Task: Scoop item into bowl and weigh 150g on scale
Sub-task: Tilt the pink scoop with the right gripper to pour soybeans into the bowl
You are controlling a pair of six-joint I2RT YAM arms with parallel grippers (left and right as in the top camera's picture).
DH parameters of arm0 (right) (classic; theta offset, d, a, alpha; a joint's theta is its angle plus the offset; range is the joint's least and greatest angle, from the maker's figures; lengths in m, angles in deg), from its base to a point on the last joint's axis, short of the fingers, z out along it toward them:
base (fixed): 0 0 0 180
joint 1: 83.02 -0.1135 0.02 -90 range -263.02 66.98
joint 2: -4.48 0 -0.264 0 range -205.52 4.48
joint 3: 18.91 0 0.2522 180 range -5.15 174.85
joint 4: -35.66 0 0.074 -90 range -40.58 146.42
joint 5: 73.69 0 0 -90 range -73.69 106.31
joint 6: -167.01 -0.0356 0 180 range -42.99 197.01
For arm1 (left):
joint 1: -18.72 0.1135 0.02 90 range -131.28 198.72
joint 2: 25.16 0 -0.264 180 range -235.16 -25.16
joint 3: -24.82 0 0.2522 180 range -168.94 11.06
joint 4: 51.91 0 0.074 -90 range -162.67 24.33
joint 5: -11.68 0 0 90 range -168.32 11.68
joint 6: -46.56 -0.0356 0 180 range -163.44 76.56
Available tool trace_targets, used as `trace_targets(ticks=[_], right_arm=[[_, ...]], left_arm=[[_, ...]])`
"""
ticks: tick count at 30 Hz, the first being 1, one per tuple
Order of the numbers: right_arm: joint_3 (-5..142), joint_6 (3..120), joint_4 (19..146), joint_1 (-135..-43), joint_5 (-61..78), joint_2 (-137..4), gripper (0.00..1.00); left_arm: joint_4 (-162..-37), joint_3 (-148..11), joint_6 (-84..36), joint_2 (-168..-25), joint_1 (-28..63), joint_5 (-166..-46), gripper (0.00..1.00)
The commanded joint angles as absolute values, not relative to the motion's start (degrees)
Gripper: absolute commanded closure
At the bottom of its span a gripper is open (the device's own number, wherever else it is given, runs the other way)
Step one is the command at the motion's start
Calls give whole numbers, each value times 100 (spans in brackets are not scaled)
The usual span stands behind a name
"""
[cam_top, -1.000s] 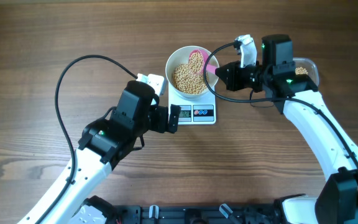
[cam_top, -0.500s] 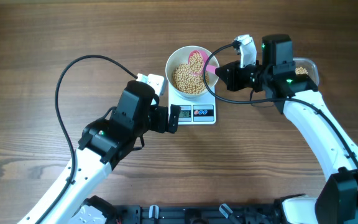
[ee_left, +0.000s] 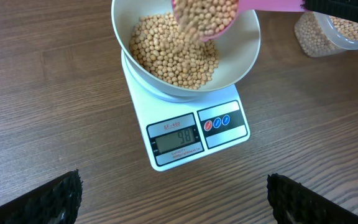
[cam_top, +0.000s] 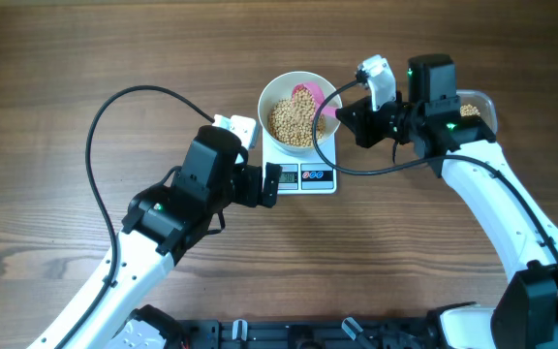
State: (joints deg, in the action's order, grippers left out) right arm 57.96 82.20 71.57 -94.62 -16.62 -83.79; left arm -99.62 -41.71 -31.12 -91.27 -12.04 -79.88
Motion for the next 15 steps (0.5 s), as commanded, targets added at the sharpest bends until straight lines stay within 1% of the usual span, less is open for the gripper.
trace_targets(ticks=[1, 4, 15], right_arm=[[5988, 8637, 7135, -9486, -1710, -8224, 95], [5990, 8950, 7063, -9486, -1625, -8207, 96], [5990, 9206, 6943, -9486, -1411, -8082, 96]], left_arm=[[-9960, -4258, -3119, -9162, -1230, -8038, 0], [-9960, -4258, -3121, -9162, -1230, -8038, 0], [-9960, -4258, -3121, -9162, -1230, -8036, 0]])
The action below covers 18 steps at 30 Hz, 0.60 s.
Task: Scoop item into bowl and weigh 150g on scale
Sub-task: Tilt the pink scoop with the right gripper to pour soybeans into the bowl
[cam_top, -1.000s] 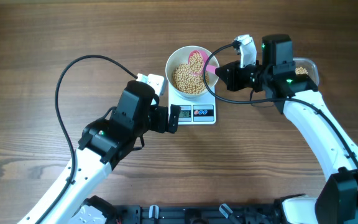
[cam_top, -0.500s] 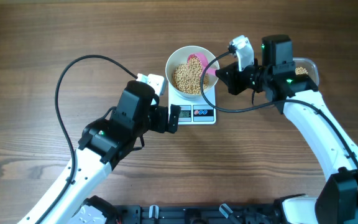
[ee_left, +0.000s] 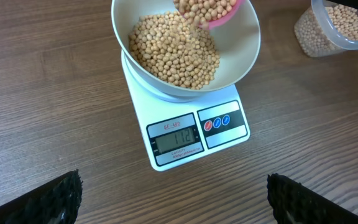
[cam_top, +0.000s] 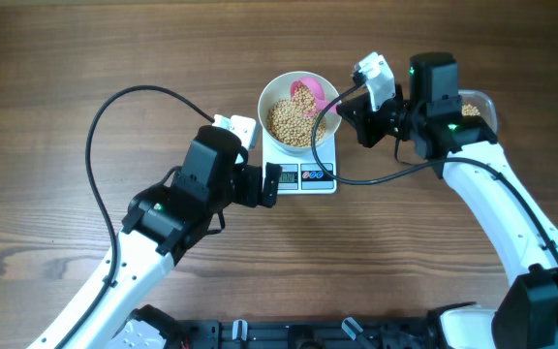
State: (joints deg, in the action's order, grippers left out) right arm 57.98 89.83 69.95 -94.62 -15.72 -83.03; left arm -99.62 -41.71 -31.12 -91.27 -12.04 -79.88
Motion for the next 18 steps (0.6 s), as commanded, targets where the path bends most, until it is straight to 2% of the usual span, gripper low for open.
trace_targets(ticks=[1, 18], right_arm=[[5990, 9208, 6945, -9488, -1323, -8049, 95], [5990, 9503, 6958, -9818, -1048, -7894, 96]], left_arm=[[-9960, -4256, -3119, -9162, -1230, -8038, 0], [-9960, -4256, -3119, -9162, -1230, -8038, 0]])
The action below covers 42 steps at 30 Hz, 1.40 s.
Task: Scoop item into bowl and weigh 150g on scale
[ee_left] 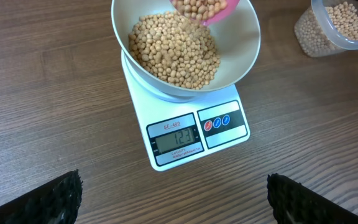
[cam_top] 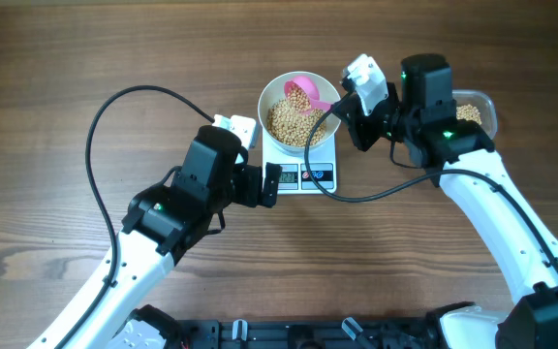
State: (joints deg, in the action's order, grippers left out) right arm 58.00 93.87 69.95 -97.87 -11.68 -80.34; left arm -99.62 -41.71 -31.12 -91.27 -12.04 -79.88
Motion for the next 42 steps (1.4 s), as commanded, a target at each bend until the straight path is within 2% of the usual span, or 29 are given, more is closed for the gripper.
trace_targets(ticks=[1, 31, 42], right_arm=[[5990, 9501, 6958, -9818, -1048, -7887, 95], [5990, 9831, 6902, -9938, -871, -7787, 96], [5990, 9955, 6895, -10117, -396, -7756, 96]], left_arm=[[-9960, -4256, -3119, -9162, -1230, -8036, 0], [-9960, -4256, -3121, -9162, -1230, -8036, 0], [-9962, -4258, -3119, -9162, -1230, -8038, 0]])
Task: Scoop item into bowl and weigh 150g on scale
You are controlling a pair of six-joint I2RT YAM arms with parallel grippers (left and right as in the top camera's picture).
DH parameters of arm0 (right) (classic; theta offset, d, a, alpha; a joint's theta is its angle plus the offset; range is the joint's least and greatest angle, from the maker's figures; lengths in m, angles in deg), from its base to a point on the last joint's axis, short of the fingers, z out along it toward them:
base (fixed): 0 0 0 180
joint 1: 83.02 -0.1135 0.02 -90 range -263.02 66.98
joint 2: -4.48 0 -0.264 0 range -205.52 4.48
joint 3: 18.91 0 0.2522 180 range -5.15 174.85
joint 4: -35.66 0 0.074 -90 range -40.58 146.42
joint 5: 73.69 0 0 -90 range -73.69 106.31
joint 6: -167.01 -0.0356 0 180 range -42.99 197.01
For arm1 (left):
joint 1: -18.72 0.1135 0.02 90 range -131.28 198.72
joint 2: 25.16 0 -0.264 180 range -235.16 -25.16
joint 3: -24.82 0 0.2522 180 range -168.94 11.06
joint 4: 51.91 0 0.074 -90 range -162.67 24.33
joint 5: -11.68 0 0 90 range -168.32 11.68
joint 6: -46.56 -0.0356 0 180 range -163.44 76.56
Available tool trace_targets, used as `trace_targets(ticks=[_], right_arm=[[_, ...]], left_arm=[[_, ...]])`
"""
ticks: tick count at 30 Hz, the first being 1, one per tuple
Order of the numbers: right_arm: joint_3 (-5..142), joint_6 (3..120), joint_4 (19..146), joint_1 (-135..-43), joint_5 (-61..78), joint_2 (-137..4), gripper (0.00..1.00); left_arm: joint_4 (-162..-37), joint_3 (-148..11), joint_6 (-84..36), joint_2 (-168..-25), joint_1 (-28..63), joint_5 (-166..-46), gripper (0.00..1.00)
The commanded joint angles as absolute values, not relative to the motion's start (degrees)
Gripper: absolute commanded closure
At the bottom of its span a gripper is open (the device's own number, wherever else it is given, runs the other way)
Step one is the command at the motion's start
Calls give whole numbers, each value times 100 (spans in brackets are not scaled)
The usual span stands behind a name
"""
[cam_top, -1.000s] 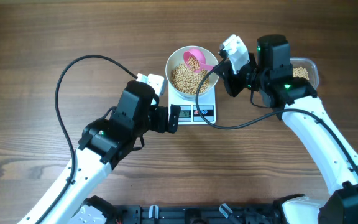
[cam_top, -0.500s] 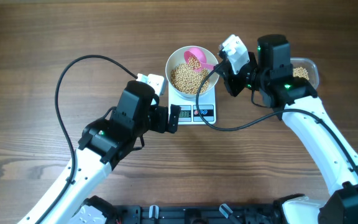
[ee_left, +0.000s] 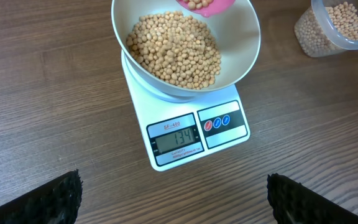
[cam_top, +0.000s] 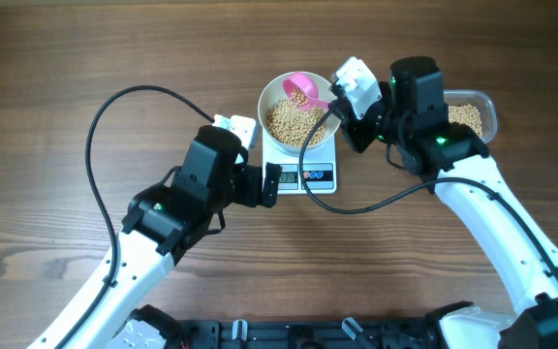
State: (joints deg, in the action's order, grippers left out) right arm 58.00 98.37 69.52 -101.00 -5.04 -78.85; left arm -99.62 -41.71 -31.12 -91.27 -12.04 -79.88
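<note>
A white bowl [cam_top: 263, 109] [ee_left: 246, 50] of tan beans [cam_top: 296, 122] [ee_left: 174, 55] stands on the white digital scale [cam_top: 304, 178] [ee_left: 166, 163]. The scale's display [ee_left: 176, 137] reads 134. My right gripper [cam_top: 341, 103] is shut on the handle of a pink scoop [cam_top: 300, 89] [ee_left: 205, 5]. The scoop is tilted over the bowl's far side with a few beans left in it. My left gripper [cam_top: 272, 184] [ee_left: 176, 199] hangs open and empty just in front of the scale.
A clear plastic container [cam_top: 469, 116] [ee_left: 332, 27] with more beans sits to the right of the scale, behind my right arm. A black cable loops over the table at the left. The table is brown wood.
The display went from 123 to 134. My right arm has shifted a little to the left, and the scoop holds fewer beans. The left gripper has not moved.
The pink scoop was tipped over the bowl with beans falling and the display at 98. Then it read 112, then 123, the scoop emptying each time. Now it shows 134. My left gripper stayed open before the scale throughout.
</note>
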Motion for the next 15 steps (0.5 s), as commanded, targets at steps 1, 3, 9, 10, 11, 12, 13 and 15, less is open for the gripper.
trace_targets(ticks=[1, 3, 9, 10, 11, 12, 13, 15], right_arm=[[5990, 9953, 6893, -10117, -396, -7756, 96], [5990, 10025, 6897, -10117, -396, -7756, 96], [5990, 10104, 6829, -10117, -396, -7660, 96], [5990, 10102, 6829, -10117, -399, -7649, 96], [5990, 10102, 6832, -10120, -396, -7649, 96], [5990, 10113, 6832, -10120, -396, -7649, 96], [5990, 10152, 6832, -10120, -396, -7649, 95], [5990, 10253, 6836, -10120, -396, -7649, 96]], left_arm=[[-9960, -4258, -3119, -9162, -1230, -8038, 0], [-9960, -4258, -3121, -9162, -1230, -8036, 0], [-9960, -4258, -3119, -9162, -1230, -8038, 0], [-9960, -4258, -3119, -9162, -1230, -8038, 0], [-9960, -4256, -3119, -9162, -1230, -8038, 0], [-9960, -4258, -3119, -9162, -1230, -8038, 0], [-9960, -4258, -3119, -9162, -1230, -8038, 0], [-9960, -4258, -3119, -9162, -1230, -8036, 0]])
